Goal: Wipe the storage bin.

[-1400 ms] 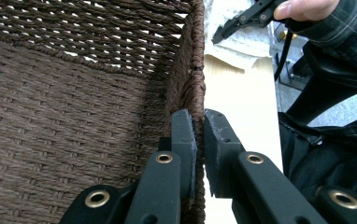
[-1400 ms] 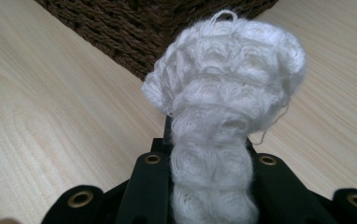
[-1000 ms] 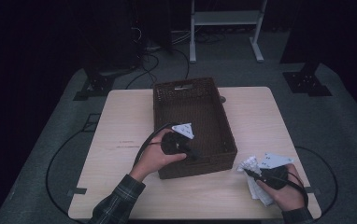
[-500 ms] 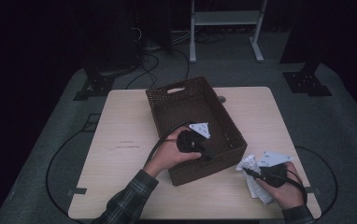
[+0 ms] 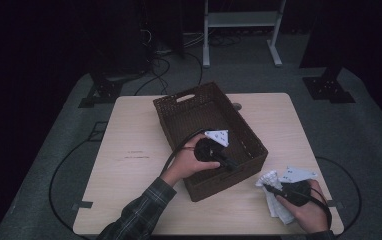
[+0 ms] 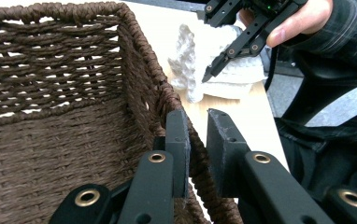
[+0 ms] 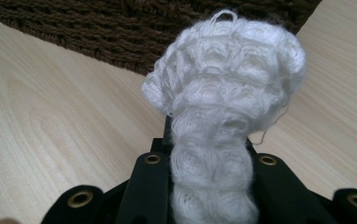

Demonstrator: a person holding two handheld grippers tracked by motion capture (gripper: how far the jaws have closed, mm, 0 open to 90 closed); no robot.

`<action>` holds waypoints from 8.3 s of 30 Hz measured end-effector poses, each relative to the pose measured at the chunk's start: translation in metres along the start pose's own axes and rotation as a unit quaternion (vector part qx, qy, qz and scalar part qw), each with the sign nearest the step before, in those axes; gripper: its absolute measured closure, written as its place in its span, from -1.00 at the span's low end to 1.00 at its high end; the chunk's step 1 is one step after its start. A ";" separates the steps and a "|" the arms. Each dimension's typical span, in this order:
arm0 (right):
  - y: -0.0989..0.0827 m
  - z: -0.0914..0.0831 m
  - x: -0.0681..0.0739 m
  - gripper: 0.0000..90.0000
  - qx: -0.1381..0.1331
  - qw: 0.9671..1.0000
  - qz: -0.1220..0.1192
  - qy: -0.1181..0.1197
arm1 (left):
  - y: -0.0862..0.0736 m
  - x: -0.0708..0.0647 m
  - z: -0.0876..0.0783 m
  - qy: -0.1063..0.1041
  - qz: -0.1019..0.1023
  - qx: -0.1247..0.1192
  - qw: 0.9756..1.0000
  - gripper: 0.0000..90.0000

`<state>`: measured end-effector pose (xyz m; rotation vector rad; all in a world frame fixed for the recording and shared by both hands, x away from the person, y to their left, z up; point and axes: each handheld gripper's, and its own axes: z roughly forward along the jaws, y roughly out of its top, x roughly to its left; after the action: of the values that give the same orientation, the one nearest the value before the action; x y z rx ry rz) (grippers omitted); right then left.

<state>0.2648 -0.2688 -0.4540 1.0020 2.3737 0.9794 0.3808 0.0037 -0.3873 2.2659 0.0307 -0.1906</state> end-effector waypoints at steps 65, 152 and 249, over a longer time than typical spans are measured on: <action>0.041 0.025 -0.025 0.69 0.012 0.999 0.032 0.012 | -0.004 0.001 0.000 -0.010 -0.005 -0.018 1.000 0.74; 0.031 0.066 0.011 0.68 0.074 0.996 -0.036 0.038 | -0.003 0.001 0.000 -0.008 -0.002 -0.017 1.000 0.75; 0.060 0.041 0.046 0.69 -0.006 0.994 -0.079 0.075 | -0.003 0.000 0.000 -0.003 -0.001 -0.018 1.000 0.75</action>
<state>0.2853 -0.1861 -0.4421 0.7460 2.5217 1.0403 0.3802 0.0057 -0.3900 2.2297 0.0333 -0.1965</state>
